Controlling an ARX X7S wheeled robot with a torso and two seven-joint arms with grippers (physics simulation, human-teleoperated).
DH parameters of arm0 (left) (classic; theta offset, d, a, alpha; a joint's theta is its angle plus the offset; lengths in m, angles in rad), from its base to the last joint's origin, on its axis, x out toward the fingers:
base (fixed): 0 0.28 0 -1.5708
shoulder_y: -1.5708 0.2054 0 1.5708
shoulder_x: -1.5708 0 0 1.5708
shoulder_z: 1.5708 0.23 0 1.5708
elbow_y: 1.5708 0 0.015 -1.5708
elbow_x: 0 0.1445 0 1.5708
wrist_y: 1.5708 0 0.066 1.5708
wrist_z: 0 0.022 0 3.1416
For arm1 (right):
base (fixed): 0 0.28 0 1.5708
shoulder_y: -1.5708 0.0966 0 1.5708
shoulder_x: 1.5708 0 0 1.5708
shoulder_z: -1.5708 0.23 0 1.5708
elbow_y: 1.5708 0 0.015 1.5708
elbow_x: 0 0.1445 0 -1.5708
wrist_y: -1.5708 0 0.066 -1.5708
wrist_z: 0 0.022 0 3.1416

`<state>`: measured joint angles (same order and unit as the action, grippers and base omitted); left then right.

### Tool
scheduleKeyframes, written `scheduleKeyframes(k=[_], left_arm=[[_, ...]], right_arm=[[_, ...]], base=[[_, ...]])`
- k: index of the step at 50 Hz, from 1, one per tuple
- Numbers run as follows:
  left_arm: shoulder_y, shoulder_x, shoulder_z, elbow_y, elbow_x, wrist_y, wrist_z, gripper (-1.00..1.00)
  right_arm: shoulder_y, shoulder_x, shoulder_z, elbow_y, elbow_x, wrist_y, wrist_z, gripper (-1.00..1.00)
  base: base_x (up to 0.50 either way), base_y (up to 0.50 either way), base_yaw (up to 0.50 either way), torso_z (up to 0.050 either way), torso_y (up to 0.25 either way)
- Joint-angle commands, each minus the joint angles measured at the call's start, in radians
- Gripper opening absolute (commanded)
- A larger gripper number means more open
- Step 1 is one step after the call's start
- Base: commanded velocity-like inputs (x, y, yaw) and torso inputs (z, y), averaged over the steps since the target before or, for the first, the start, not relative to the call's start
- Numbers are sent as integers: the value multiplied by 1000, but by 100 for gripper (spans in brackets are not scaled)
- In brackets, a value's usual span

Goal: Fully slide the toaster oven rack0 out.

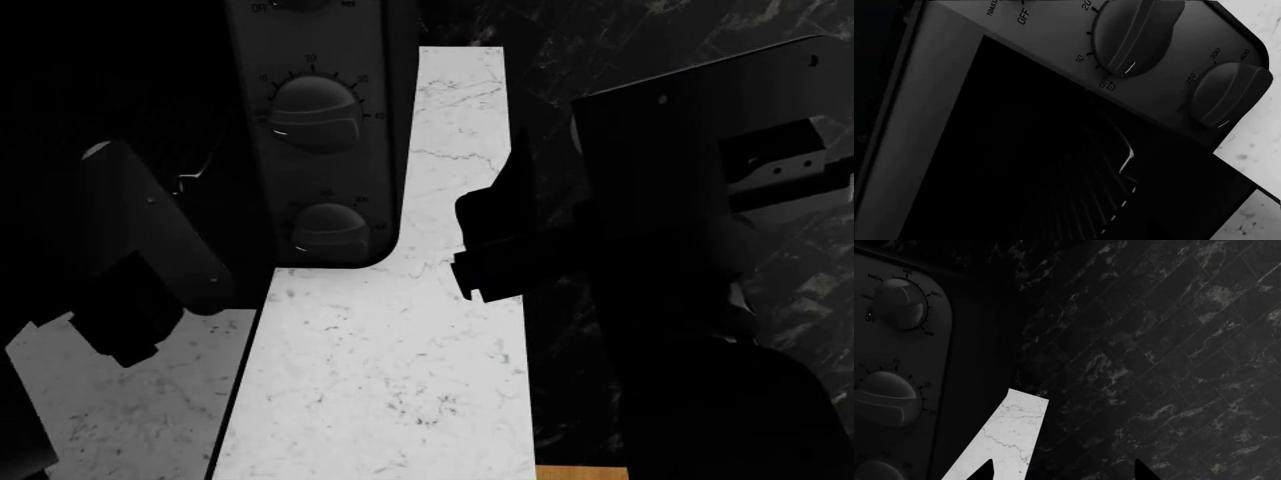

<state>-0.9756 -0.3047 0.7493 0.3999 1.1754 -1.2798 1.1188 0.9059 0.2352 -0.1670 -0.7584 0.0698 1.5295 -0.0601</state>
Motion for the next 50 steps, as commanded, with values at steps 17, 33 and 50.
scheduleKeyframes(k=[17, 33, 50], left_arm=[[20, 40, -52, -254, -172, 165, -195, 100], [5, 54, -84, -356, -226, 221, -274, -100], [93, -12, -5, -14, -37, 90, -129, -100]], right_arm=[[-7, 8, 13, -6, 5, 4, 4, 100], [-7, 12, 13, 0, 12, 3, 10, 100], [-5, 13, 14, -5, 23, 8, 14, 100]], base=[[0, 0, 0, 0, 0], [0, 0, 0, 0, 0], [0, -1, -2, 0, 0]])
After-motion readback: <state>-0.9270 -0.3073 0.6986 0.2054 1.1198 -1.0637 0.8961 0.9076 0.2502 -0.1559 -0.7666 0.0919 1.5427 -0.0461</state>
